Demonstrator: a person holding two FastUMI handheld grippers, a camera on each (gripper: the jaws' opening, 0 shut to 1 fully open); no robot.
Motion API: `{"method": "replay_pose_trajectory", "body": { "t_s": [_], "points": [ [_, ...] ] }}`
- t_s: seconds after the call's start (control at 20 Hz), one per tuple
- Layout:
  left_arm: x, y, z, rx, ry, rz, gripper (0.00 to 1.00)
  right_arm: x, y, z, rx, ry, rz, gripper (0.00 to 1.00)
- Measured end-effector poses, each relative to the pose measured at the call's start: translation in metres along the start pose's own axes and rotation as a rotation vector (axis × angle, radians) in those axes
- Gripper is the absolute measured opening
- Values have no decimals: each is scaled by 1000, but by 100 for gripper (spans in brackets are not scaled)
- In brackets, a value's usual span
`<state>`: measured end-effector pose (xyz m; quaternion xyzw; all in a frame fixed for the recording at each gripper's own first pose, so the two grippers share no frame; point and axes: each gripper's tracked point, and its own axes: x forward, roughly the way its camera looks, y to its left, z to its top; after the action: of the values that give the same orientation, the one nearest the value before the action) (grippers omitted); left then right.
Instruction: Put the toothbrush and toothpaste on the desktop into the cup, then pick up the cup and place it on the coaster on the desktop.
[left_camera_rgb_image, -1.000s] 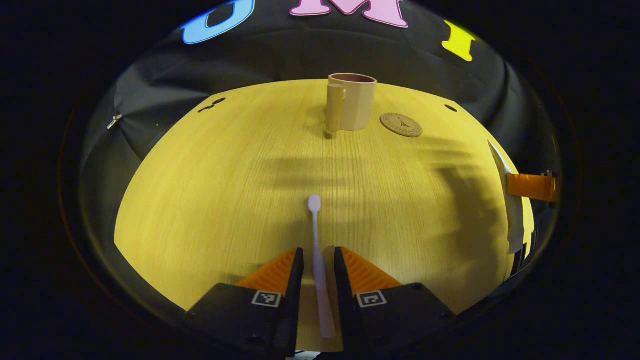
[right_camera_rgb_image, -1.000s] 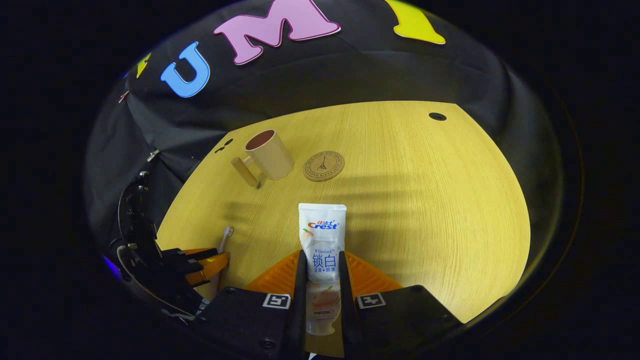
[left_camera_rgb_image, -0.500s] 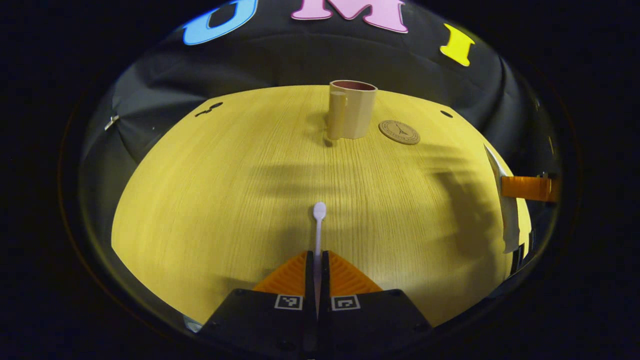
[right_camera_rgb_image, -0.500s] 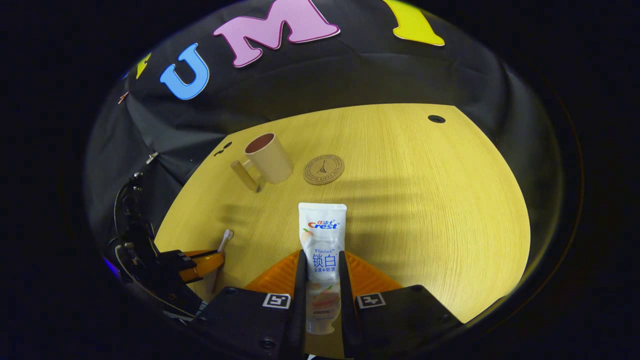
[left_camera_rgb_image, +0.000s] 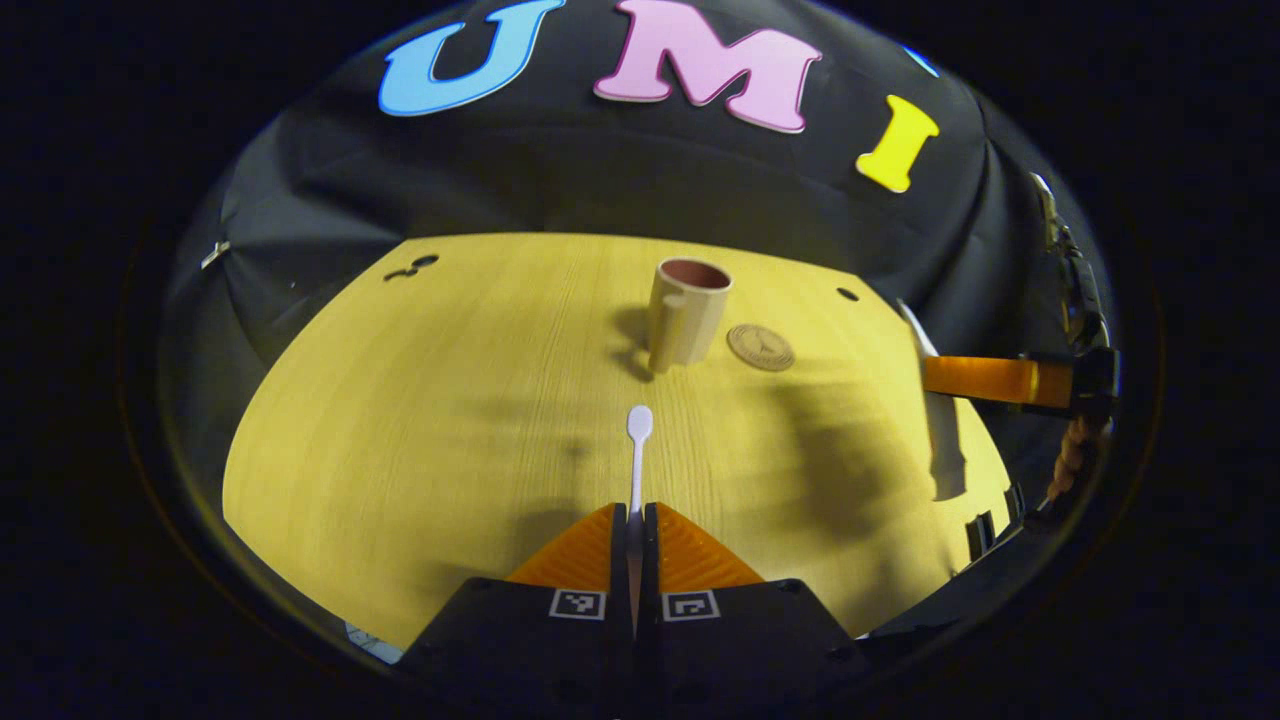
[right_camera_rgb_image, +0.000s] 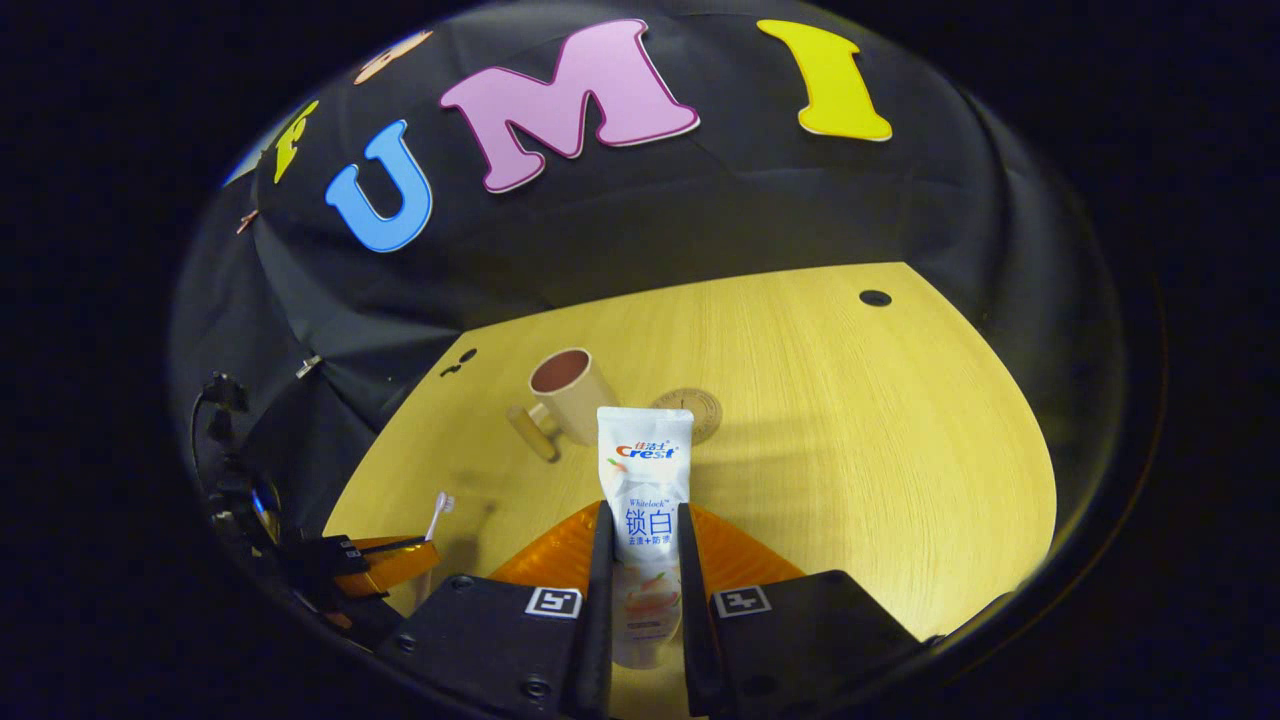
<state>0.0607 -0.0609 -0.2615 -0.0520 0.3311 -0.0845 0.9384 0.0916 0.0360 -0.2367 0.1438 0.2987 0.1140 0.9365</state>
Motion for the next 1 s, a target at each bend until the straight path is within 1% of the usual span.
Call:
{"method": "replay_pose_trajectory", "body": {
  "t_s": [0.15,0.3,0.4,0.6,0.8,1.0],
  "points": [
    [-17,-3,24,12,-67,-44,6,14,26,32,-18,-68,9,33],
    [-29,1,36,-5,-102,-77,6,33,50,62,-37,-131,24,33],
    [-35,8,39,-22,-115,-90,6,51,64,84,-43,-175,34,33],
    [-42,33,38,-33,-133,-84,6,86,84,125,-40,-262,52,33],
    [-44,55,32,-35,-137,-62,6,127,97,146,-67,-318,63,33],
    [-40,64,24,-75,-130,-60,6,169,106,143,-92,-351,82,33]
  ]
}}
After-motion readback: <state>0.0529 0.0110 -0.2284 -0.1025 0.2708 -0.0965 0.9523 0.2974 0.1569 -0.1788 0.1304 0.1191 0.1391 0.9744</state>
